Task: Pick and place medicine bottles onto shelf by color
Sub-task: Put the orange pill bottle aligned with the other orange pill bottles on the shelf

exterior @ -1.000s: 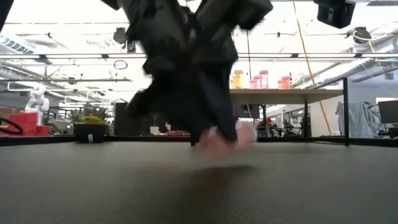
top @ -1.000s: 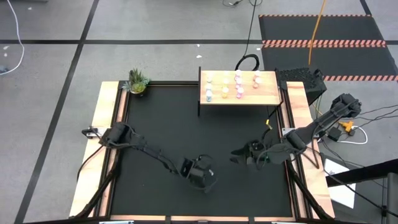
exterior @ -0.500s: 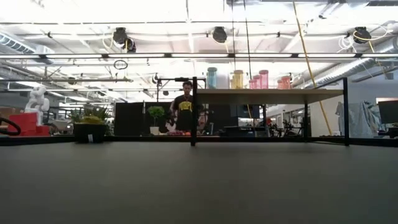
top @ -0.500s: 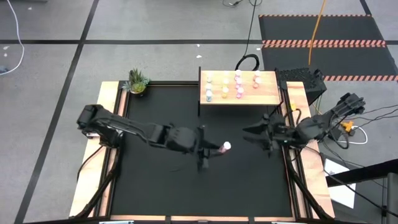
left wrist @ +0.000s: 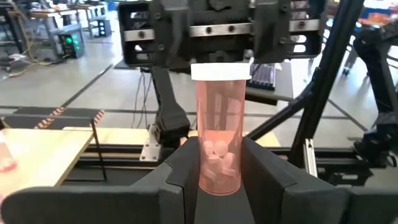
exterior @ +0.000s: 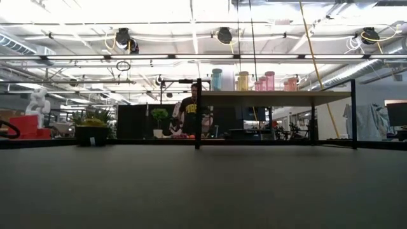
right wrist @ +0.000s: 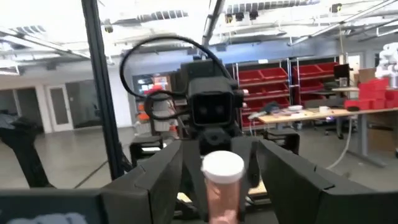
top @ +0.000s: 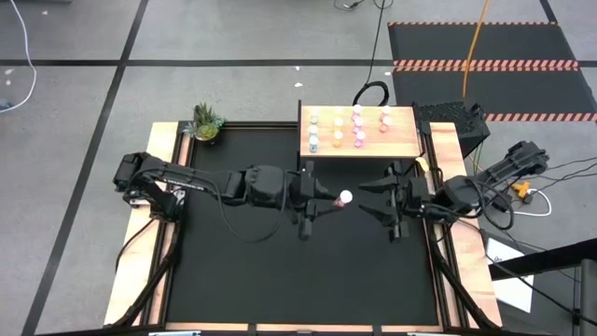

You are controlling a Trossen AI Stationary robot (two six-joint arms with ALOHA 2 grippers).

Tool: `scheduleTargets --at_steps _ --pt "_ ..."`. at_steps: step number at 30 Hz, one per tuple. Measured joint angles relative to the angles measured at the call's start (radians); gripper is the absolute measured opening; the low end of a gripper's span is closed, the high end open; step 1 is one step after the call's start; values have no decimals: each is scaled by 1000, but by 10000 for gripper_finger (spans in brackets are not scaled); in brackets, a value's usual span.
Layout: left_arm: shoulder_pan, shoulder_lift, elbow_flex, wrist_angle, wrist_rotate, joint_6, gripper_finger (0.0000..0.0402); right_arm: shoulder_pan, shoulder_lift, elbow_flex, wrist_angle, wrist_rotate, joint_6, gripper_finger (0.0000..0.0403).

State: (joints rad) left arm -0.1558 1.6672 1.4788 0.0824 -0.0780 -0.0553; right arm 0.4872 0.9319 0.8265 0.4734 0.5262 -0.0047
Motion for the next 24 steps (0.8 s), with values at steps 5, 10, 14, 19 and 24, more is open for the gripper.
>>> scheduleTargets --at_steps 5,10,14,19,24 --pt "12 0 0 -8 58 48 104 -35 -6 0 -38 -35 30 211" --pt "20 0 0 -35 63 88 104 -85 -4 0 -126 -128 129 256" --pt "34 0 0 -35 88 82 104 -110 0 0 -127 -187 139 274" --pt "48 0 0 -35 179 52 104 -153 6 1 -162 -244 138 261" --pt "56 0 0 -35 267 38 104 -189 18 1 -157 -318 150 248"
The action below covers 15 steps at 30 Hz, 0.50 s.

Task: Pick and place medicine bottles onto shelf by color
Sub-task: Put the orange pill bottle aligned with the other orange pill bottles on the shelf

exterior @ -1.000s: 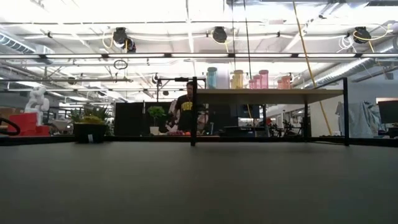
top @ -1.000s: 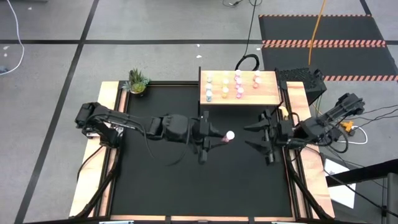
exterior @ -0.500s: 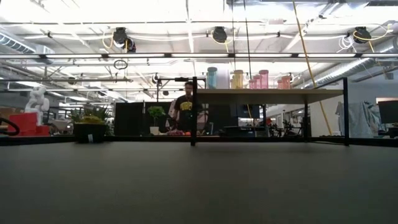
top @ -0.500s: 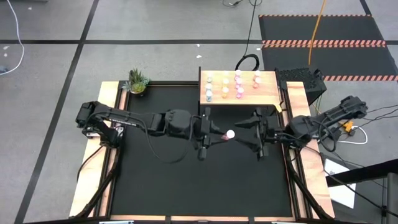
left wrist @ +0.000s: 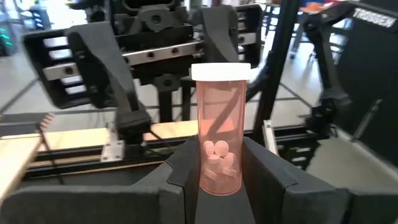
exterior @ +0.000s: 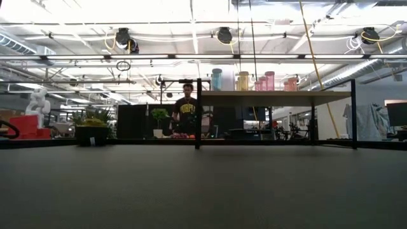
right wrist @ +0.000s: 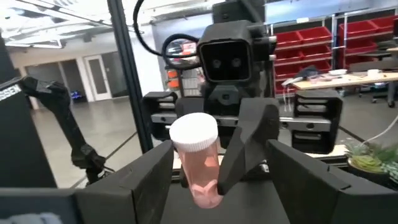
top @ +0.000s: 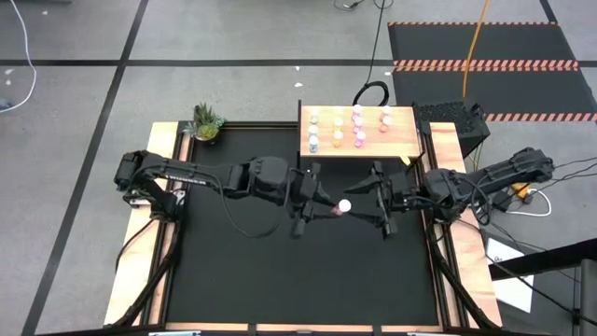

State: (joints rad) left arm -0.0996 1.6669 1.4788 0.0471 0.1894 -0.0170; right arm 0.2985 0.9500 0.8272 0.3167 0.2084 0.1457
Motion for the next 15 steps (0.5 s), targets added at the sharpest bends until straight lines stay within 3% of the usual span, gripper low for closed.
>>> scheduleTargets --at_steps 8,15 --pt "40 0 0 -54 118 -114 104 -43 65 50 -44 -108 7 247" --pt "62 0 0 -68 127 -139 104 -81 101 111 -133 -161 12 246"
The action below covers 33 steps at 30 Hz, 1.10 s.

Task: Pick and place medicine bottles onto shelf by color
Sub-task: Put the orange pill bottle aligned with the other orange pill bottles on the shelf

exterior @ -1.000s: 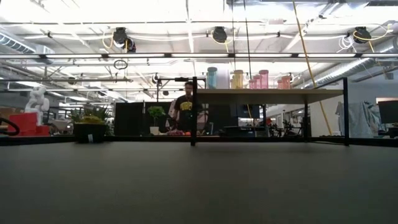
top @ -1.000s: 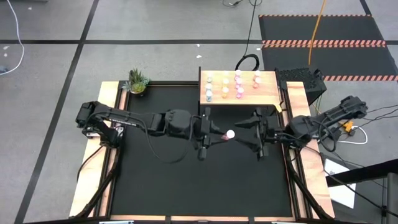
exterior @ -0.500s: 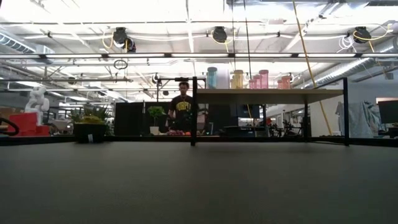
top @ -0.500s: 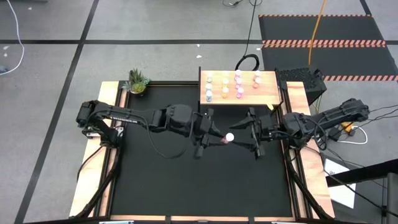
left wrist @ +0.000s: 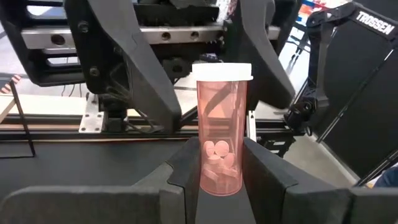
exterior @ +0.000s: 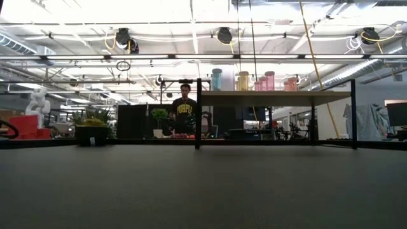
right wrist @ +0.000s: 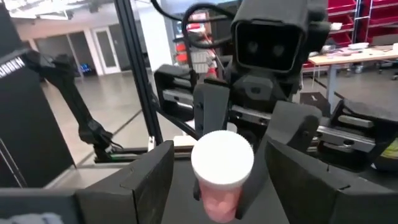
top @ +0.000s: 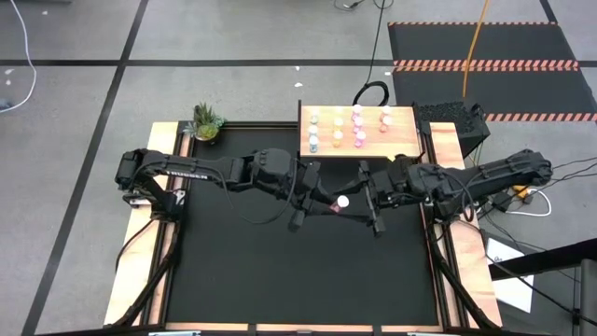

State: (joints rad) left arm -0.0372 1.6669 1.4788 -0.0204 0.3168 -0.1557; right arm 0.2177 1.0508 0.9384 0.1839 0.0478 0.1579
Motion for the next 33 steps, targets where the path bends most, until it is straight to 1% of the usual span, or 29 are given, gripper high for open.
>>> scheduleTargets --at_steps 4,9,15,33 --pt "0 0 0 -2 0 14 104 -5 -29 1 -2 -3 20 237" --pt "0 0 0 -5 0 17 104 -15 -58 1 -31 -3 21 212" --pt "4 0 0 0 0 22 104 -15 -51 1 -63 -51 21 187" --pt "4 0 0 -6 -16 29 104 -36 -50 1 -39 -50 14 131"
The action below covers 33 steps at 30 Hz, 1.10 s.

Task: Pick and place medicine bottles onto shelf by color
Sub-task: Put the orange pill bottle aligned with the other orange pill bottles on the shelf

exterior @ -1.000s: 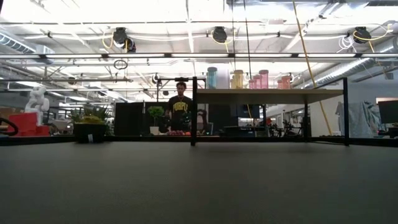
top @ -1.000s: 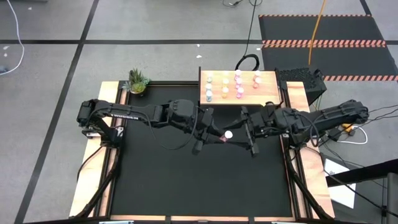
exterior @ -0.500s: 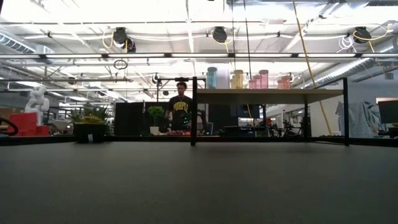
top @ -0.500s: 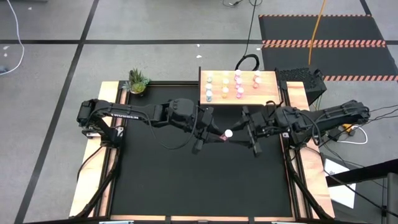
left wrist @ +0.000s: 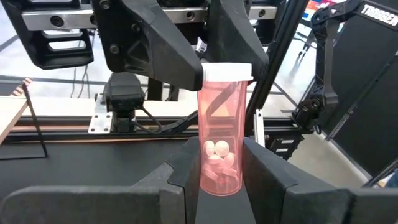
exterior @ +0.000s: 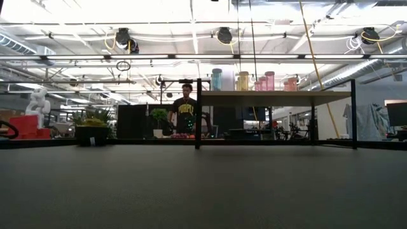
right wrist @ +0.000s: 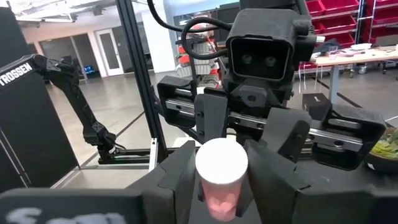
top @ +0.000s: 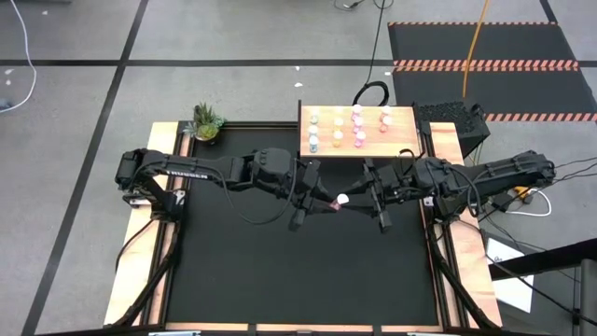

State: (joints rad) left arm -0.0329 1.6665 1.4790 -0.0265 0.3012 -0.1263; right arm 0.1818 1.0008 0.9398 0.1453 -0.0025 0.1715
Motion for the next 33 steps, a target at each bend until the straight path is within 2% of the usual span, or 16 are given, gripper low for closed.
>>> scheduleTargets --at_steps 5,9,13,20,25,28,31,33 --pt "-1 0 0 20 -32 1 114 0 -2 0 1 2 0 111" --pt "-1 0 0 34 -81 -8 162 -2 -1 0 -8 13 0 111" --pt "6 0 0 31 -130 -14 219 -10 -5 0 -45 72 0 114" --pt "45 -28 2 -1 -134 -54 304 -36 -71 -1 -231 250 -30 115" --pt "68 -76 2 -94 -129 -19 350 -80 -157 -2 -350 396 -45 115" --pt "86 -103 1 -143 -138 10 363 -124 -208 -1 -427 511 -53 114" --pt "108 -142 -1 -201 -195 21 364 -179 -236 -4 -511 627 -63 118" --pt "126 -151 3 -173 -233 29 360 -225 -246 -27 -550 662 -101 122"
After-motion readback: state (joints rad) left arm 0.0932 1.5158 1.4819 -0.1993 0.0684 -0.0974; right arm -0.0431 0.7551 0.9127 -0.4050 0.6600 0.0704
